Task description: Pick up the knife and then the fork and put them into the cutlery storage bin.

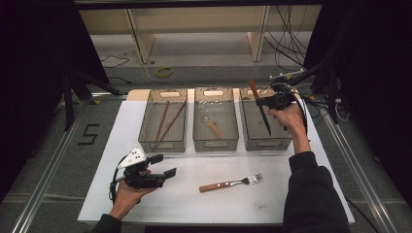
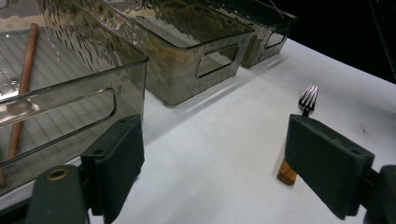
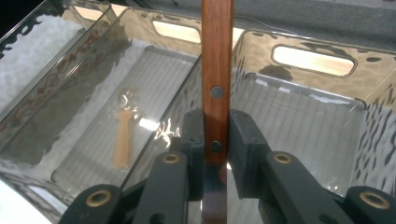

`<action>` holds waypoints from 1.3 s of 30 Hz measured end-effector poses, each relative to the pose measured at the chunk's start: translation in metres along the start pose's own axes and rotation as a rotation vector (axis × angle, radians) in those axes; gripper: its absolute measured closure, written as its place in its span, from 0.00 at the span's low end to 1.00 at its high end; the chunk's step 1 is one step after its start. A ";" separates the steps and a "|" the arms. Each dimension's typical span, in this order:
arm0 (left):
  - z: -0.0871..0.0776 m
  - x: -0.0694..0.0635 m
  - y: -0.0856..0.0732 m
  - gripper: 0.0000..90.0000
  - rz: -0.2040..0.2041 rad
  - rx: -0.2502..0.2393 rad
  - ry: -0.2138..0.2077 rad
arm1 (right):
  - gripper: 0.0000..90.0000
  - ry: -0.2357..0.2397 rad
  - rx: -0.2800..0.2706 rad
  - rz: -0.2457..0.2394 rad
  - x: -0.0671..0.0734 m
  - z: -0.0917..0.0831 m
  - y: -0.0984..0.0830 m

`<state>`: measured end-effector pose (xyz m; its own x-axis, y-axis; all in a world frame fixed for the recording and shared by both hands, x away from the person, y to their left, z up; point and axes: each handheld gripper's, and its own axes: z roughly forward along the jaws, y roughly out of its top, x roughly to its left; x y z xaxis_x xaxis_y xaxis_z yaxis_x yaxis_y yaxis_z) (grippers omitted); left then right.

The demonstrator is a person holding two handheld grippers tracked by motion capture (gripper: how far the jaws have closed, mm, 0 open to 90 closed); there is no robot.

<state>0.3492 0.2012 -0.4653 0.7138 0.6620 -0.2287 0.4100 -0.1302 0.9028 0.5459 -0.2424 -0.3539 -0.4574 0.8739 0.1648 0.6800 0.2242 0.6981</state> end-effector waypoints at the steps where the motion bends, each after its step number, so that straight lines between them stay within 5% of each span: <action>1: 0.000 0.000 0.000 0.21 -0.001 0.000 0.000 | 0.86 0.000 -0.002 0.002 -0.001 0.001 0.000; 11: 0.000 0.000 0.000 0.21 0.003 0.007 -0.002 | 0.86 -0.047 -0.006 0.018 -0.004 0.010 0.000; 34: 0.001 -0.001 0.000 0.21 0.009 0.009 -0.004 | 0.86 -0.061 0.047 0.019 0.000 0.033 -0.014; 36: 0.001 -0.001 0.000 0.21 0.011 0.010 -0.005 | 1.00 -0.069 0.041 0.033 -0.001 0.034 -0.016; 39: 0.001 -0.001 0.000 0.21 0.011 0.011 -0.006 | 1.00 -0.067 0.038 0.048 -0.003 0.034 -0.017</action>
<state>0.3493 0.2000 -0.4658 0.7217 0.6558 -0.2213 0.4086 -0.1456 0.9010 0.5548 -0.2342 -0.3900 -0.3850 0.9107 0.1496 0.7219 0.1961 0.6637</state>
